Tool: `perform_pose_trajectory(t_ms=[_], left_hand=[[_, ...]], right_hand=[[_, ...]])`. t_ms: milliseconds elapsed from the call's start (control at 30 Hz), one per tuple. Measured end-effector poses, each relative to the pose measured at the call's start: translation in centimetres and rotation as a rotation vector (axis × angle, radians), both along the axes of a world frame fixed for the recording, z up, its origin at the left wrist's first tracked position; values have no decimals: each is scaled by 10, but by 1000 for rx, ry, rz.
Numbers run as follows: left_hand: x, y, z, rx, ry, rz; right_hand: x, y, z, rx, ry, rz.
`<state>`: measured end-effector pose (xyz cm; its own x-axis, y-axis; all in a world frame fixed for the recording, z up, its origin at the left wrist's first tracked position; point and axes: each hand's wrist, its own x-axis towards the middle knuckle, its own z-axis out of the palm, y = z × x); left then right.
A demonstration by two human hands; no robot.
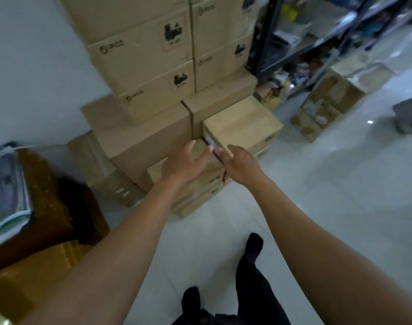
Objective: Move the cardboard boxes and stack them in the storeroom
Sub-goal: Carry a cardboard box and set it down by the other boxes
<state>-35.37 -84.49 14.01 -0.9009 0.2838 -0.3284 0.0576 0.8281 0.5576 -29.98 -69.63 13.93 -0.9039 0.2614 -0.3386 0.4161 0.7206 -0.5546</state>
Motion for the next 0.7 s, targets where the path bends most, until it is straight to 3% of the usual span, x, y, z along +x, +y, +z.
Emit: perform_pose_trajectory(t_ms=[400, 700], left_hand=[[58, 192, 49, 44, 83, -408], [93, 380, 48, 36, 99, -423]], right_hand=[[116, 159, 60, -3, 31, -468], [164, 342, 63, -56, 86, -570]])
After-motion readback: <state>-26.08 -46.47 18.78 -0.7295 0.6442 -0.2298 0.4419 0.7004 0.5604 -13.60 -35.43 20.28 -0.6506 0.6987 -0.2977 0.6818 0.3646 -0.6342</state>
